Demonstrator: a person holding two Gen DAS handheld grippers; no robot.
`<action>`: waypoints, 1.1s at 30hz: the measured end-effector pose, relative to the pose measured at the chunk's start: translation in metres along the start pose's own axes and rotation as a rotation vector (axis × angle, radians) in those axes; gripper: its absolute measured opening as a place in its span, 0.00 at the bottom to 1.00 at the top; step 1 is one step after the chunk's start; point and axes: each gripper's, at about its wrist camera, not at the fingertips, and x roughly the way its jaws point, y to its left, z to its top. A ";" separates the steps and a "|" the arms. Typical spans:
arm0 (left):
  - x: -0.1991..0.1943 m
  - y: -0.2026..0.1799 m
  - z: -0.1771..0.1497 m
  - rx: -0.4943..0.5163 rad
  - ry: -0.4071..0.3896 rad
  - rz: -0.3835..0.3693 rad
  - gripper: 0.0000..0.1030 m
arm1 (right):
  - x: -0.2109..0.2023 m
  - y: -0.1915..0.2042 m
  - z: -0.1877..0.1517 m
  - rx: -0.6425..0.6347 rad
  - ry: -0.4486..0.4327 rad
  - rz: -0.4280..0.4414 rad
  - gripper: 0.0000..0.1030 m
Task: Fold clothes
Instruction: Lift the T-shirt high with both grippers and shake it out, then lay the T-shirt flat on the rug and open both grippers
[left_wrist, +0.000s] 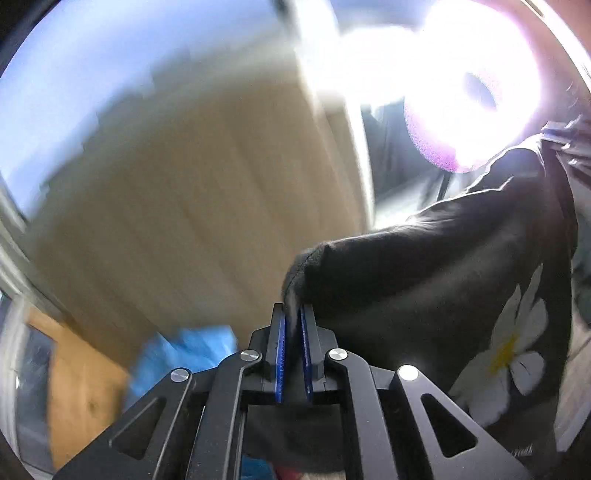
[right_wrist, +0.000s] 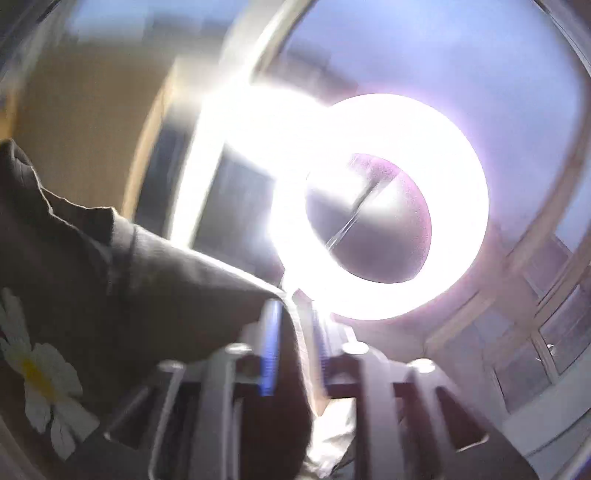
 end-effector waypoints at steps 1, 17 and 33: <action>0.039 -0.007 -0.002 0.010 0.083 0.004 0.06 | 0.024 0.014 -0.007 -0.020 0.050 0.004 0.21; -0.059 -0.054 -0.242 0.042 0.205 -0.304 0.16 | -0.047 0.028 -0.285 0.148 0.278 0.589 0.61; -0.138 -0.172 -0.385 0.141 0.326 -0.363 0.24 | -0.184 0.020 -0.420 0.224 0.191 0.842 0.61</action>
